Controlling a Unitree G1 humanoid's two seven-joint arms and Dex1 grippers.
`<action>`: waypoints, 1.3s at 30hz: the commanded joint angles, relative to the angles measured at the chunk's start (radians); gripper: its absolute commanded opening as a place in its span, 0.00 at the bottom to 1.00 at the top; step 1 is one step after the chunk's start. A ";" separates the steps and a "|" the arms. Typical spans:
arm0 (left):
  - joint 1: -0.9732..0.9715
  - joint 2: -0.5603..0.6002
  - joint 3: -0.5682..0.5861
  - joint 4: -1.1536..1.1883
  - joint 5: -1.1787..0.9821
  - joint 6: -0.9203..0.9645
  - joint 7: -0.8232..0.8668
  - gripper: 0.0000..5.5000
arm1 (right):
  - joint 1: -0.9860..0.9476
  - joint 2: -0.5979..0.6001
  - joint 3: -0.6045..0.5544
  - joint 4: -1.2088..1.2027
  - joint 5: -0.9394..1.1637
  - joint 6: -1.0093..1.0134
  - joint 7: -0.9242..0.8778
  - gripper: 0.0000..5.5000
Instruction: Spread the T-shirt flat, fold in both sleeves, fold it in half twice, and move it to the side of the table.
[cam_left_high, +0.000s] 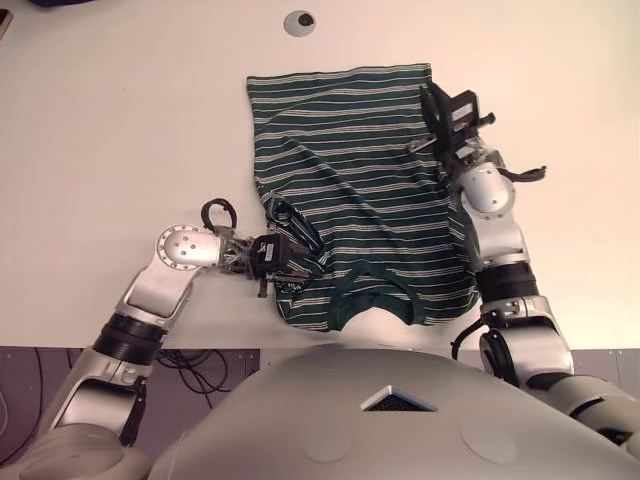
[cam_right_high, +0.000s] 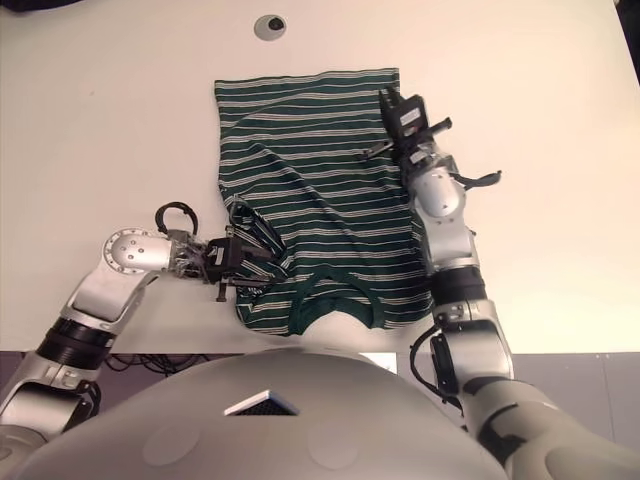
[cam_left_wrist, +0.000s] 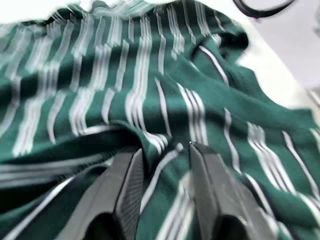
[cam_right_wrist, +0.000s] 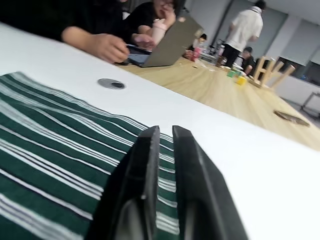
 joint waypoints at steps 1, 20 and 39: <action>0.012 -0.020 0.046 -0.078 -0.001 -0.037 0.077 0.27 | 0.187 -0.109 -0.109 -0.219 0.133 0.196 0.108 0.23; 0.157 -0.055 0.208 -0.226 -0.079 -0.095 0.279 0.27 | 0.600 -0.447 -0.245 -0.228 0.252 0.373 0.553 0.32; 0.182 -0.082 0.151 -0.154 -0.014 -0.157 0.300 0.00 | 0.534 -0.474 -0.338 -0.204 0.463 0.581 0.630 0.49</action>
